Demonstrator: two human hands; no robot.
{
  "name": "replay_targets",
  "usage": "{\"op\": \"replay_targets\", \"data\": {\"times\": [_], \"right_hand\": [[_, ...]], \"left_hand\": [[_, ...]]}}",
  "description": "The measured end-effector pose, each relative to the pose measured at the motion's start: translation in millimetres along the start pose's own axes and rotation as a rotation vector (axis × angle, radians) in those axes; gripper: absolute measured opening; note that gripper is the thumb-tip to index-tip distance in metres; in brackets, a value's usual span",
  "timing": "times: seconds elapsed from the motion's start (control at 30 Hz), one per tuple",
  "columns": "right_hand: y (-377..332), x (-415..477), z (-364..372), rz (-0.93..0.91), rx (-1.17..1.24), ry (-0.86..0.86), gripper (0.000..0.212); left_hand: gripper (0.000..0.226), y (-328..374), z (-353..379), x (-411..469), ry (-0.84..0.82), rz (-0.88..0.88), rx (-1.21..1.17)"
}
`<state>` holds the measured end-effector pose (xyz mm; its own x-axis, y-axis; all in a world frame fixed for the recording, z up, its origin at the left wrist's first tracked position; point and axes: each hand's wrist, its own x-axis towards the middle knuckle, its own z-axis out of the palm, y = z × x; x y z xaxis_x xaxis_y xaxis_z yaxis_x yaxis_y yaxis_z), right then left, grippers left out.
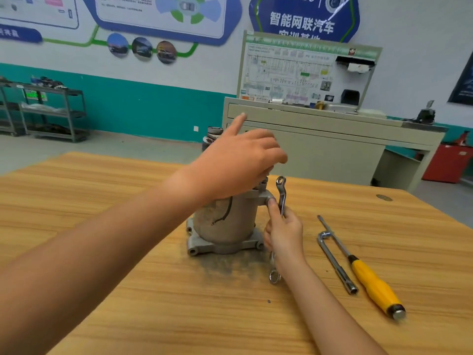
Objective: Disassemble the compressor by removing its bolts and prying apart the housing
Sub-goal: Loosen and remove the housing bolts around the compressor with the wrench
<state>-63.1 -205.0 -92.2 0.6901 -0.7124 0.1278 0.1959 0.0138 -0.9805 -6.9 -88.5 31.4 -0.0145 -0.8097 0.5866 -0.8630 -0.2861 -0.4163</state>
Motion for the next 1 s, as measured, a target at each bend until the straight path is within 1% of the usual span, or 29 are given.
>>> {"op": "replay_targets", "data": {"times": [0.03, 0.07, 0.1, 0.13, 0.17, 0.23, 0.33, 0.4, 0.47, 0.6, 0.7, 0.77, 0.8, 0.83, 0.9, 0.97, 1.0], "right_hand": [[0, 0, 0, 0.007, 0.012, -0.006, 0.023], [0, 0, 0, 0.011, 0.021, -0.009, 0.022], [0, -1, 0, 0.017, 0.028, -0.008, 0.021], [1, -1, 0, 0.027, 0.033, -0.004, 0.02], [2, -1, 0, 0.042, 0.033, -0.001, 0.019], [2, -2, 0, 0.068, 0.03, -0.001, 0.018], [-1, -4, 0, 0.094, 0.079, -0.028, 0.018], [-3, -6, 0, 0.095, 0.094, -0.05, 0.018], [-4, -7, 1, 0.099, 0.106, -0.06, 0.018], [-5, -9, 1, 0.107, 0.095, -0.063, 0.023], [-6, -10, 0, 0.103, 0.08, -0.038, 0.023], [-7, -11, -1, 0.105, 0.101, -0.041, 0.018], [-7, -11, -2, 0.107, 0.126, -0.053, 0.015], [-7, -11, -2, 0.108, 0.149, -0.066, 0.013], [-7, -12, -2, 0.103, 0.168, -0.084, 0.012], [-6, -13, 0, 0.101, 0.17, -0.085, 0.011], [-6, -12, -3, 0.098, 0.169, -0.076, 0.011]], "left_hand": [[0.03, -2, 1, 15, -0.178, 0.006, 0.075], [0.033, -4, 3, 28, -0.321, 0.016, 0.155], [0.034, -5, 7, 38, -0.421, 0.031, 0.221], [0.035, -5, 11, 46, -0.486, 0.046, 0.266], [0.035, -5, 15, 51, -0.528, 0.058, 0.296], [0.033, -5, 21, 57, -0.56, 0.07, 0.306], [0.027, -6, 23, 64, -0.584, 0.038, 0.209], [0.025, -10, 22, 66, -0.561, -0.018, 0.072], [0.026, -16, 16, 67, -0.489, -0.071, -0.065], [0.024, -29, -15, 60, -0.188, -0.159, -0.227], [0.021, -38, -37, 27, -0.037, -0.211, -0.306], [0.023, -43, -46, -15, -0.001, -0.275, -0.342], [0.026, -46, -48, -42, 0.005, -0.348, -0.374], [0.024, -50, -48, -71, 0.015, -0.456, -0.422], [0.008, -60, -38, -133, 0.025, -0.709, -0.492], [0.019, -67, -22, -195, -0.004, -0.923, -0.462], [0.019, -68, -12, -219, -0.033, -1.022, -0.471]]}}
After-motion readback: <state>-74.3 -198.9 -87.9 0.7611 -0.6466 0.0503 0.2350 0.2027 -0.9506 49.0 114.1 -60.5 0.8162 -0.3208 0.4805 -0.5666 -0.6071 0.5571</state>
